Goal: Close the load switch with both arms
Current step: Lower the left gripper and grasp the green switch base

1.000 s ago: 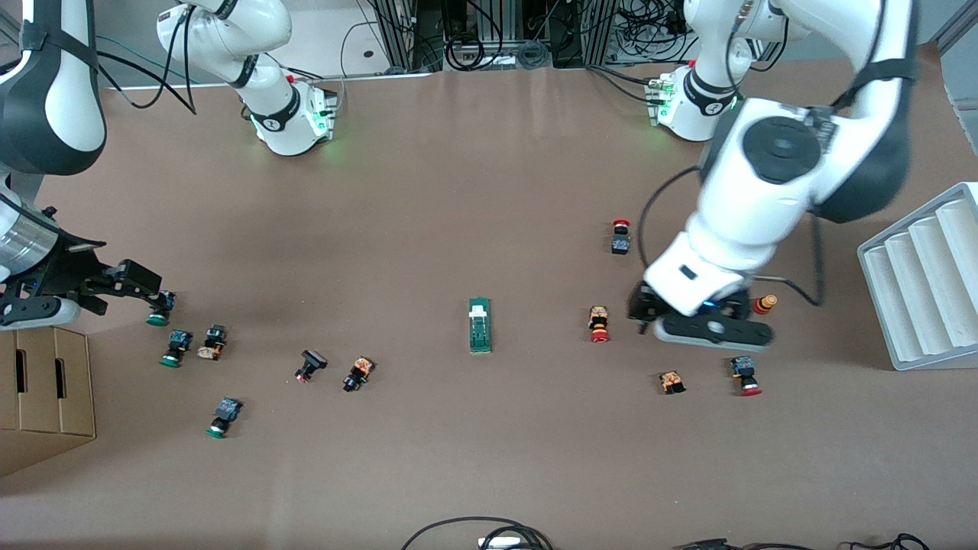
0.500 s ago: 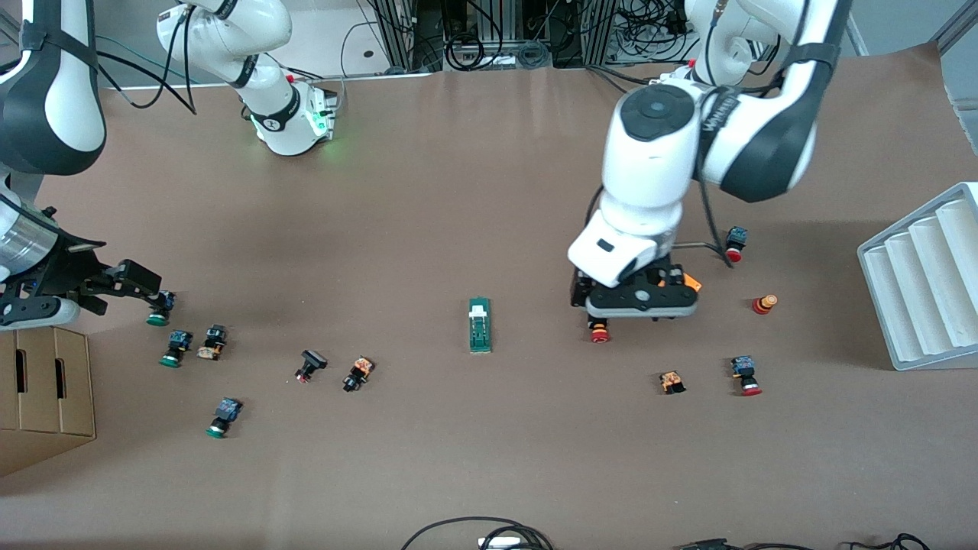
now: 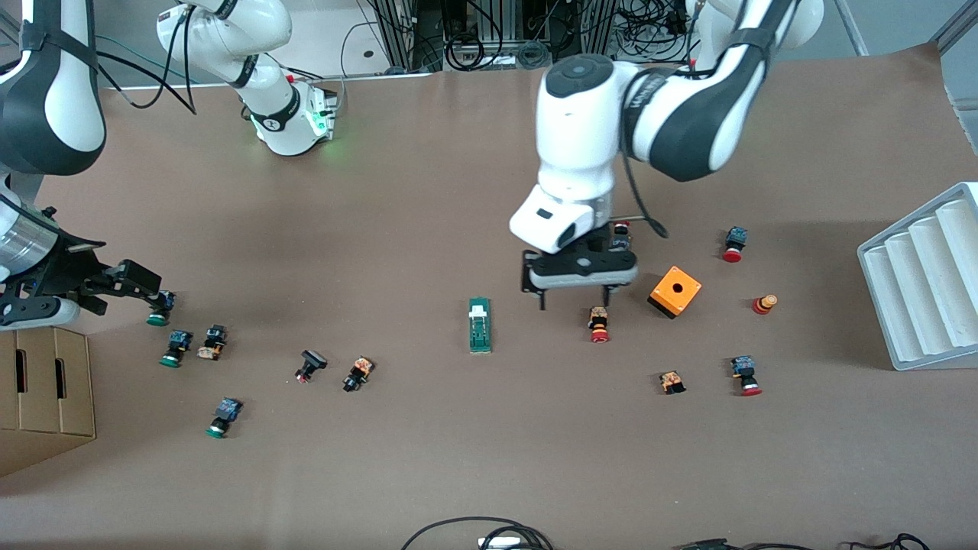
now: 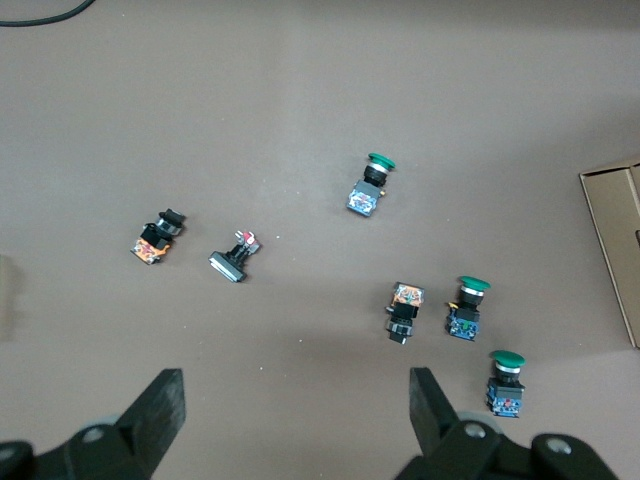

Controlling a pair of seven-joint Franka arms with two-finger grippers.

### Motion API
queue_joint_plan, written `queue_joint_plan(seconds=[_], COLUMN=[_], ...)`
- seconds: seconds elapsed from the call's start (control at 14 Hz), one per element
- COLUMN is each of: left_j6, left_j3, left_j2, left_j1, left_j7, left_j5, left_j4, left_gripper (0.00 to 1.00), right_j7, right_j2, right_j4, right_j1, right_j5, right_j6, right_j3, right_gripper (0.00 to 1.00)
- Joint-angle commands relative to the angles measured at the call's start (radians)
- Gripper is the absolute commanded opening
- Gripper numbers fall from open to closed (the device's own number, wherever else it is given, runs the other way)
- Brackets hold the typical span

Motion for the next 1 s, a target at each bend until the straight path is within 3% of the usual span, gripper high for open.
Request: queue_joint_plan(seconds=[0.0, 0.21, 0.5, 0.93], left_j6=[0.036, 0.035, 0.037, 0.042], left_j3=[0.010, -0.038, -0.048, -0.049], left_j2=[-0.059, -0.036, 0.045, 0.205], left_j1=[-0.062, -0.091, -0.156, -0.234], left_j7=[-0.186, -0.381, -0.515, -0.856], left_j5=[0.033, 0.214, 0.318, 0.703], left_j4=[-0.069, -0.097, -0.100, -0.076], left_gripper=[1.00, 1.00, 1.00, 1.00], right_j7=[-0.006, -0.006, -0.008, -0.012], right_j2=[0.010, 0.010, 0.012, 0.021], right_j4=[0.018, 0.020, 0.020, 0.018], right_j1=[-0.002, -0.002, -0.004, -0.026], right_j5=[-0.025, -0.026, -0.025, -0.025], right_j6=[-0.001, -0.001, -0.001, -0.011], right_j3=[-0.001, -0.001, -0.002, -0.010], right_gripper=[1.00, 1.00, 1.00, 1.00])
